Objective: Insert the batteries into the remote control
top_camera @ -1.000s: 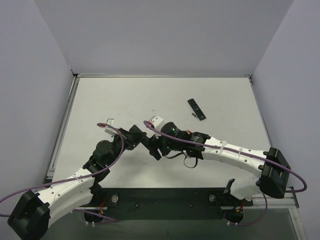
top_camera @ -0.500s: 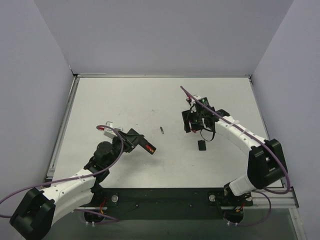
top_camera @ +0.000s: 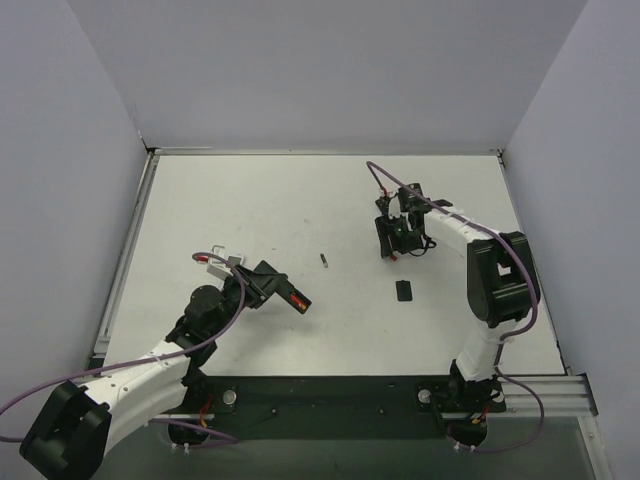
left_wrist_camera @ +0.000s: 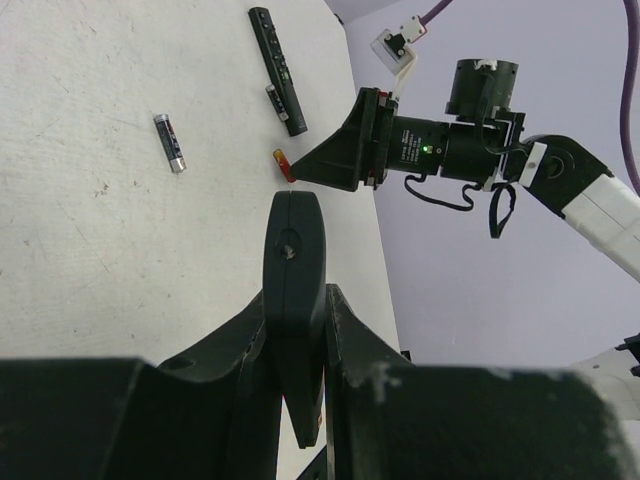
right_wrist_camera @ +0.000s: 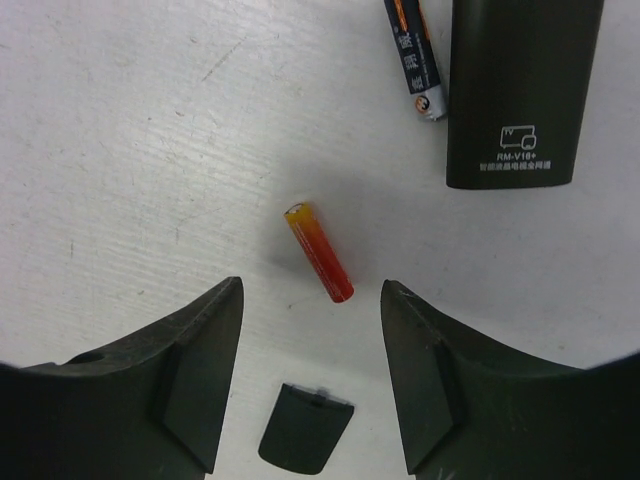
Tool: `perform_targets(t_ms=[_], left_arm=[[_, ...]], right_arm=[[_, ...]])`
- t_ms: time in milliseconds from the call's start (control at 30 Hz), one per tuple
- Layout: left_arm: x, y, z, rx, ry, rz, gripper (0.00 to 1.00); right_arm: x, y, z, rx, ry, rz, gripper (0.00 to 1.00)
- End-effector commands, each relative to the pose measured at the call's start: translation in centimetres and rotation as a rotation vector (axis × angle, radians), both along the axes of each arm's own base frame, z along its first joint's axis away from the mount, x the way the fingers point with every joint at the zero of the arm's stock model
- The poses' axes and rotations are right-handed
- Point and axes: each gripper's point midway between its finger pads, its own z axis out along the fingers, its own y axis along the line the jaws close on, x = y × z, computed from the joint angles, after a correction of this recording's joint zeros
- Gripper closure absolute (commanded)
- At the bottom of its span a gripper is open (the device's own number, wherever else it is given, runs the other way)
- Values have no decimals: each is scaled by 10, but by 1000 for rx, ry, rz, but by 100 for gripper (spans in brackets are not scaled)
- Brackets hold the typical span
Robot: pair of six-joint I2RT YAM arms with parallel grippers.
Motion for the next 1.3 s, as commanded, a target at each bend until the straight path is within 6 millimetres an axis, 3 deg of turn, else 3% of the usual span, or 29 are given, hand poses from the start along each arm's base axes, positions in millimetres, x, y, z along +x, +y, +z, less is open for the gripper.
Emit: perform_targets(t_ms=[0, 233, 333, 633, 833, 1267], left_arm=[[0, -2, 23, -50, -64, -17, 100], [0, -2, 21, -50, -56, -20, 100], [0, -2, 22, -53, -54, -19, 100], [1, -2, 21, -52, -49, -18, 100], [2, -3, 22, -52, -49, -24, 100], [2, -5, 22, -58, -46, -31, 100]], right_arm=[[4, 2, -1, -7, 32, 81, 48], [1, 0, -16, -27, 111, 121, 55], [-2, -2, -19, -32, 128, 124, 62], [-14, -17, -24, -106, 150, 117, 66], [-18, -16, -26, -115, 160, 138, 75], [-32, -16, -27, -172, 182, 162, 76]])
